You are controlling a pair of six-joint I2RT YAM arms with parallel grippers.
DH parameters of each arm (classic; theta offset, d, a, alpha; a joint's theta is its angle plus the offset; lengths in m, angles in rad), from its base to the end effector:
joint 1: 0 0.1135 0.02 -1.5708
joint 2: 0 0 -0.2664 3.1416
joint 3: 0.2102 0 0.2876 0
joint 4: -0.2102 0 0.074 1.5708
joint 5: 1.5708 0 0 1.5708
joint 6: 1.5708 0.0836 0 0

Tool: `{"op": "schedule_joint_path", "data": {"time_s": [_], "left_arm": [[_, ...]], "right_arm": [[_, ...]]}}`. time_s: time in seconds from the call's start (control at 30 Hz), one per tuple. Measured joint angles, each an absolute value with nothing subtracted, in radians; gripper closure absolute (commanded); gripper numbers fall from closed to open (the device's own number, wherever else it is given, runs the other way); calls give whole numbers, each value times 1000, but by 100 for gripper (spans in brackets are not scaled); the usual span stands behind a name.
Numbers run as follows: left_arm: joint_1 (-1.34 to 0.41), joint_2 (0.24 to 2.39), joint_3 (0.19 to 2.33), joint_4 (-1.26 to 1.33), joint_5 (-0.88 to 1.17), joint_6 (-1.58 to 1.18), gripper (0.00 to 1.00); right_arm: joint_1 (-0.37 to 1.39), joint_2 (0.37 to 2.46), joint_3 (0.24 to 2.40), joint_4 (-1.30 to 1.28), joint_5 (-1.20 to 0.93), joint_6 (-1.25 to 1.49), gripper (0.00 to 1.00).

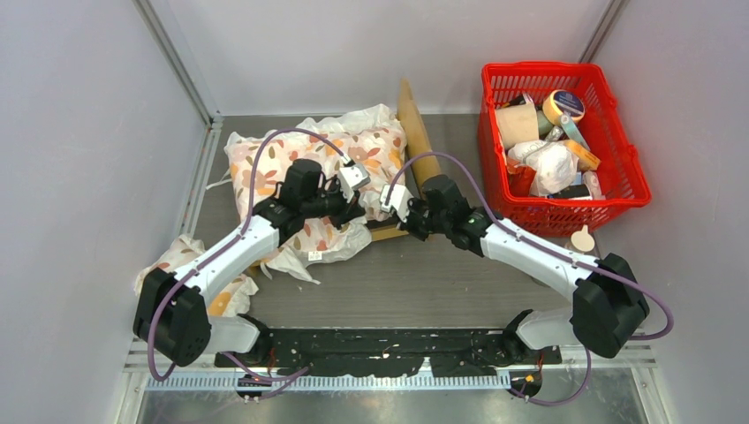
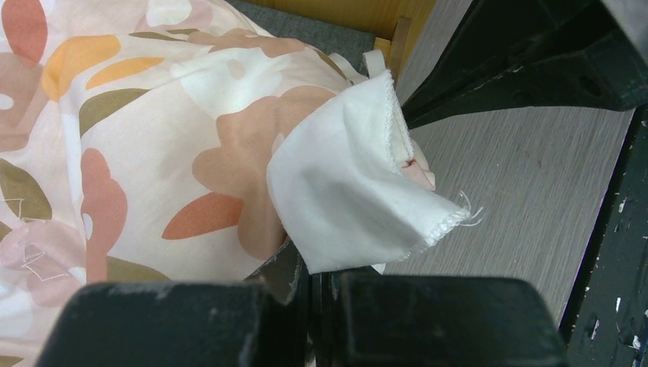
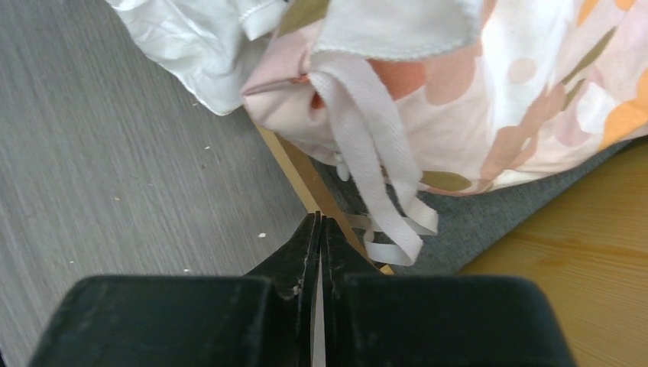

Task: Set up the pet bed
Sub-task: Cross the ropes on the bed frame.

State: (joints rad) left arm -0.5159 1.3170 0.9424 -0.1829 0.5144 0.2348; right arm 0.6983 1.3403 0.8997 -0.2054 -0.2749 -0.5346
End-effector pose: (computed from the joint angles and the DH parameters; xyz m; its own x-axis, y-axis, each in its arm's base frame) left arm 0.2941 -0.2141 0.2466 -0.2632 0.3821 -0.8859 0.8780 0.4755 -0.0557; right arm 0.2630 0.2504 0.2142 0.0031 -0.6376 -0.7703 -0.9102 0.3172 -0.2662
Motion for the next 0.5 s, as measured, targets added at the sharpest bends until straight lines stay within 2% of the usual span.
{"op": "schedule_joint_path", "data": {"time_s": [0.07, 0.13, 0.5], "left_arm": [[-516, 1317, 942, -185, 513, 235, 100], [-516, 1317, 942, -185, 512, 234, 100], [-516, 1312, 946, -202, 508, 229, 100]], "right_arm": [[698, 1340, 900, -197, -256, -517, 64], [698, 1340, 904, -193, -241, -503, 55], [698, 1249, 898, -174, -166, -411, 55]]}}
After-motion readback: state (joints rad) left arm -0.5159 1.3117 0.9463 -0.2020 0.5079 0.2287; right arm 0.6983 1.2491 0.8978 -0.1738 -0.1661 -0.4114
